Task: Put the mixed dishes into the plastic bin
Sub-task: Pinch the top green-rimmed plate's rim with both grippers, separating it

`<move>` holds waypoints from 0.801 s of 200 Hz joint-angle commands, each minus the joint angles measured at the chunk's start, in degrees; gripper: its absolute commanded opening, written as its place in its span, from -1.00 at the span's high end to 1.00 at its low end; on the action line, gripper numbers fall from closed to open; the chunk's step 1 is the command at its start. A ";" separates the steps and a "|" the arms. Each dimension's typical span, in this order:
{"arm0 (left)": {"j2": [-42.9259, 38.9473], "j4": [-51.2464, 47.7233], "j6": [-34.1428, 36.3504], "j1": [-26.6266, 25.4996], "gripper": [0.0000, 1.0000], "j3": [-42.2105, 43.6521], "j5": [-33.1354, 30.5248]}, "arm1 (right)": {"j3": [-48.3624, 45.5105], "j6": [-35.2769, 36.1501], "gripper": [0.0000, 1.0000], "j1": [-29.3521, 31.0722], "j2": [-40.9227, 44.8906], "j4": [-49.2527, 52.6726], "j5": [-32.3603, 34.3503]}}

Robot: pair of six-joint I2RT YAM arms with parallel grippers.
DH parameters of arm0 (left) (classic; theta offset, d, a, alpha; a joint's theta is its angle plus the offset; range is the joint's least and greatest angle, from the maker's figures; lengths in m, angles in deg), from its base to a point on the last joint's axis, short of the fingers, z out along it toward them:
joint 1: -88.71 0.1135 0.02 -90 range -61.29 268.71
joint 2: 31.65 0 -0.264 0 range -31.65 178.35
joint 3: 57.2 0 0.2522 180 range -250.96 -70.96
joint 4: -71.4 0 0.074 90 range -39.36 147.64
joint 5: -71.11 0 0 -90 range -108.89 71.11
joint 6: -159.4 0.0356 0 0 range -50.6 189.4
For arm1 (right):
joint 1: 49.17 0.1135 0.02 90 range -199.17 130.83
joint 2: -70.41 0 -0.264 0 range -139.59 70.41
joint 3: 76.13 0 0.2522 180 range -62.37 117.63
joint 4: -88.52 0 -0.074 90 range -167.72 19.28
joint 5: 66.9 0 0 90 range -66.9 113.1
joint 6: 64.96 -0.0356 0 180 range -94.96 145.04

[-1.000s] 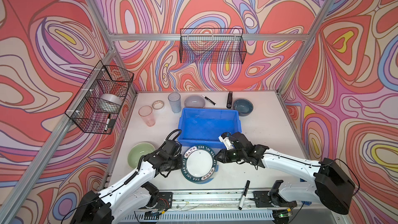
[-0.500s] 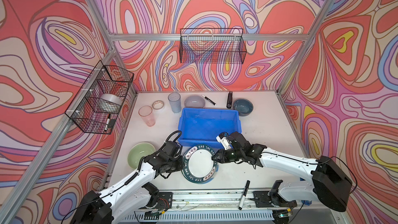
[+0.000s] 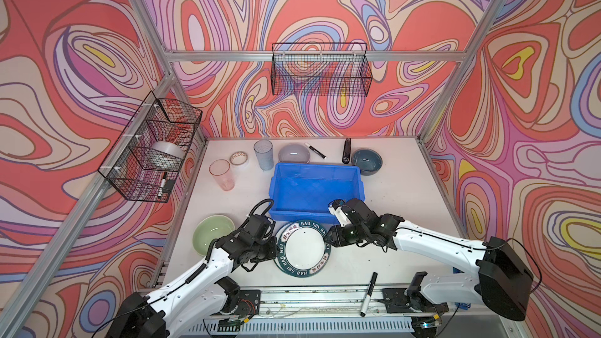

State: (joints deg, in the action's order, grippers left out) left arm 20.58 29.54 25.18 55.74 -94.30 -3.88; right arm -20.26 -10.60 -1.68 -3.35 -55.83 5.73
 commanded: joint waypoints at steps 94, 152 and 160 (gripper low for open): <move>1.50 -3.69 0.10 -0.25 0.75 0.49 -1.21 | 2.84 -0.18 0.31 1.58 2.96 5.12 5.00; 0.64 -4.10 0.19 -0.30 0.75 0.66 -1.74 | 3.30 -0.79 0.40 2.02 3.32 4.22 4.01; 0.76 -4.07 0.19 -0.25 0.75 0.66 -1.76 | 3.16 -0.91 0.41 2.09 3.11 4.20 4.25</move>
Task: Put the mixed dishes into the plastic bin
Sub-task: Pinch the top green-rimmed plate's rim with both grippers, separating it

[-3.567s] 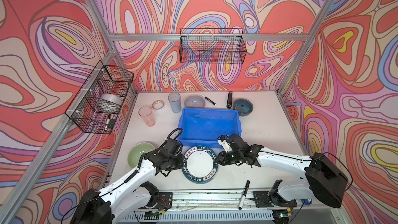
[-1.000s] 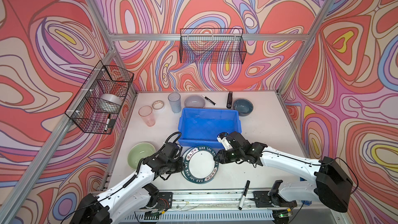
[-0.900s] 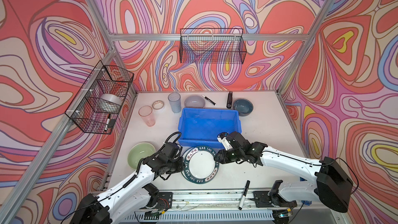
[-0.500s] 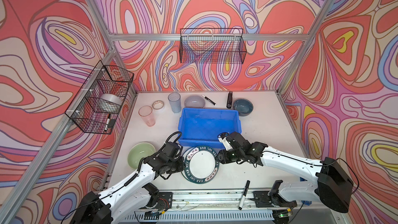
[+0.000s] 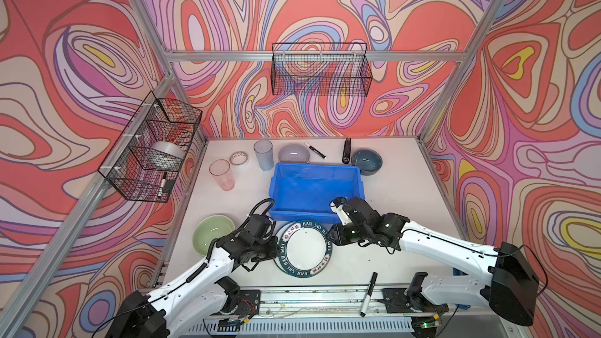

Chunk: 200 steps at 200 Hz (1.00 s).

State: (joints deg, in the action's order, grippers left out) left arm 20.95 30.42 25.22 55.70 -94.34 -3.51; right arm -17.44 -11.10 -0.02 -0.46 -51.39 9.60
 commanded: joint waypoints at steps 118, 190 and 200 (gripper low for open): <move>0.38 -4.75 0.15 -0.24 0.75 0.96 -2.17 | -0.88 -1.36 0.47 0.43 -2.20 -1.54 0.31; 0.67 -4.49 0.18 -0.25 0.75 0.88 -2.04 | -2.22 -3.50 0.49 0.50 -2.16 -5.38 -2.79; 0.75 -4.43 0.15 -0.22 0.75 0.88 -1.98 | -2.62 -4.14 0.50 0.45 -1.63 -6.53 -3.55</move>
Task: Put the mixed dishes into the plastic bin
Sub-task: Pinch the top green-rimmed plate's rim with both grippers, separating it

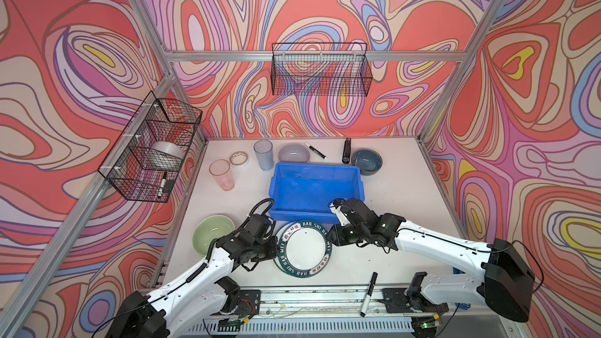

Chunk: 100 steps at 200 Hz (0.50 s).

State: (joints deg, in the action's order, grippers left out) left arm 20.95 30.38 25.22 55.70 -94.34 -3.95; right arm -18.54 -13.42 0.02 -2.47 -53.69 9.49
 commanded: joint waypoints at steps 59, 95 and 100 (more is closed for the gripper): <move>1.39 -3.23 0.12 -0.21 0.75 0.96 -0.72 | -3.22 -5.22 0.53 0.38 0.82 -10.49 -7.56; 1.34 -2.79 -0.11 -0.21 0.75 1.20 -0.43 | -3.76 -6.18 0.53 0.38 -0.97 -12.41 -8.81; 1.19 -2.78 -0.20 -0.22 0.75 1.23 -0.40 | -3.79 -6.19 0.53 0.40 -1.18 -12.43 -8.81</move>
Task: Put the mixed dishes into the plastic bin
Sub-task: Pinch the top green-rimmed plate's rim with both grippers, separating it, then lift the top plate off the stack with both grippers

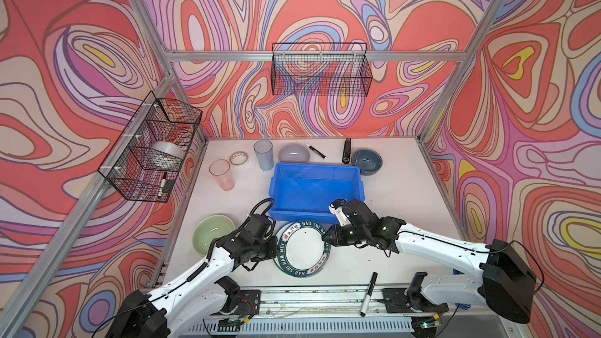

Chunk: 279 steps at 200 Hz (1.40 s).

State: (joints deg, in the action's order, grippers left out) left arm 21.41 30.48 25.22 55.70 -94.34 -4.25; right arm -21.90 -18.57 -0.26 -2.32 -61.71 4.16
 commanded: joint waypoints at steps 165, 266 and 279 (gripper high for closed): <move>-4.82 -10.91 0.01 -0.21 0.55 -5.51 -2.59 | 1.03 -0.54 0.98 0.70 0.56 -1.52 -1.98; -0.92 -18.41 5.72 0.84 0.12 -20.24 -10.84 | 7.40 3.87 1.00 0.62 3.15 5.55 0.02; 0.37 -18.01 6.70 2.23 0.07 -21.88 -9.98 | 8.84 4.95 1.00 0.51 3.60 8.09 0.87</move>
State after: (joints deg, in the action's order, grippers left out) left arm 19.86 14.84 29.05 56.18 -113.18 -12.25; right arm -16.61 -15.95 0.06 -1.01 -55.83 4.29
